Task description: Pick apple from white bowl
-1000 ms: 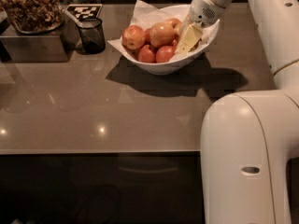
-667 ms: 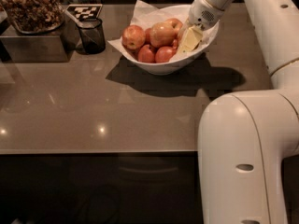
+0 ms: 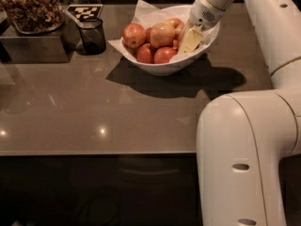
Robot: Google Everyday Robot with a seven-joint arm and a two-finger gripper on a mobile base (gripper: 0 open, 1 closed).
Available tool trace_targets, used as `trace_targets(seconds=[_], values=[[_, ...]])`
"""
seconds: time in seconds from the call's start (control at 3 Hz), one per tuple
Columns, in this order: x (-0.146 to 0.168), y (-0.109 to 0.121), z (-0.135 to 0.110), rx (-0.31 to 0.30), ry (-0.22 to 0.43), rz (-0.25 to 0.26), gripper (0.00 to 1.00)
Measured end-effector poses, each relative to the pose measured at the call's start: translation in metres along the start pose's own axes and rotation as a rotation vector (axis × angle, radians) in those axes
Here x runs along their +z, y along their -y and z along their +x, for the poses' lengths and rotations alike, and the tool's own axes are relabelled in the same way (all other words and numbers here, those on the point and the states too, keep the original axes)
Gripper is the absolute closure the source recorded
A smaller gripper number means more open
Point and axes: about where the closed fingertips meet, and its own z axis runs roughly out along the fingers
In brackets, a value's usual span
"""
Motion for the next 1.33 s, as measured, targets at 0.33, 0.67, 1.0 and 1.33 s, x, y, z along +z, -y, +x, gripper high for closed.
trace_targets(seconds=[0.33,0.67,1.0,1.33], values=[[-0.003,0.002,-0.007,-0.022,0.046,0.015,0.9],[-0.003,0.002,-0.013,-0.037,0.096,0.015,1.0],[-0.014,-0.01,-0.024,-0.036,0.197,-0.017,1.0],[-0.047,-0.031,-0.045,-0.05,0.32,-0.045,1.0]])
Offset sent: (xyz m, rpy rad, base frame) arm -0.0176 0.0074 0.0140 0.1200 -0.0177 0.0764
